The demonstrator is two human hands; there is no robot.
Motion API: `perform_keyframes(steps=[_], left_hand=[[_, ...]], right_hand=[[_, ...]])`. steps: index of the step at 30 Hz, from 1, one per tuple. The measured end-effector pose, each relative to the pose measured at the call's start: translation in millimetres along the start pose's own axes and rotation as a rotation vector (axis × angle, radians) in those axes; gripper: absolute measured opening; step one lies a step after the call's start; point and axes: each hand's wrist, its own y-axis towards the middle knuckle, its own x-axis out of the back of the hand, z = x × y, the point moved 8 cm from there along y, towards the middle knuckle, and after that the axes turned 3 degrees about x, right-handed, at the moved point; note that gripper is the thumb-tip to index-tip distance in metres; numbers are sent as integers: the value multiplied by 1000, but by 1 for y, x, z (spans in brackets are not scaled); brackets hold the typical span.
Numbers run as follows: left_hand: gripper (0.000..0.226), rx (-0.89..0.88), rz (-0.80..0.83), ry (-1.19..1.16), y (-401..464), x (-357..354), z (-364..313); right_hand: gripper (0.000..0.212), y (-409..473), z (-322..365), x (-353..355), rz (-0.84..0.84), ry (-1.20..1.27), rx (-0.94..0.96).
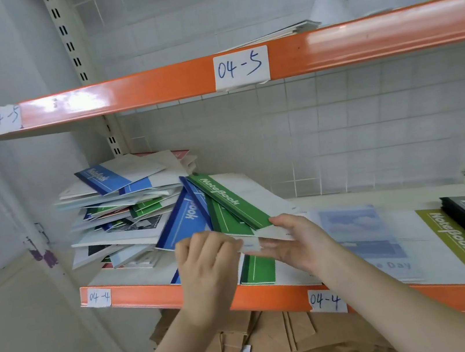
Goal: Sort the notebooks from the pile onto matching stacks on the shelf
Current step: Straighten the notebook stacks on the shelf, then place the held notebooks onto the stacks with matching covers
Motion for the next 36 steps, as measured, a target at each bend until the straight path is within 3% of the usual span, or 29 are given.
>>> perform_keyframes(steps=[2,6,7,9,11,13,15,17,21,29,36], left_hand=[[25,-14,6,-65,-3,-5,-19],[6,21,143,-195,-9,-22,-42],[15,69,171,-213,-12,-23,-43],[28,276,203,-278,-20,-22,-32],[34,625,221,-387,-32,-21,-12],[44,991,374,-549,-52,-35,-1],[36,1221,594,-725,-68,-50,-8],[26,1347,669,-812,-75,-52,-12],[22,1468,588,-792,-80,-40,14],[32,1535,429,-482,-110,-15,126],[36,1569,409,-404,-133,-25,155]], right_hand=[[22,0,7,11,-26,-30,54],[21,-9,25,44,-112,-27,149],[19,-13,29,52,-131,-33,170],[17,-22,41,71,-171,-40,221],[22,-31,52,85,-162,-27,266],[27,-40,58,93,-138,-39,289],[29,-46,62,99,-133,-87,310],[31,-49,63,103,-133,-148,313],[32,-48,59,103,-121,-237,264],[32,-39,68,118,-221,-213,283],[15,-32,62,107,-237,-202,296]])
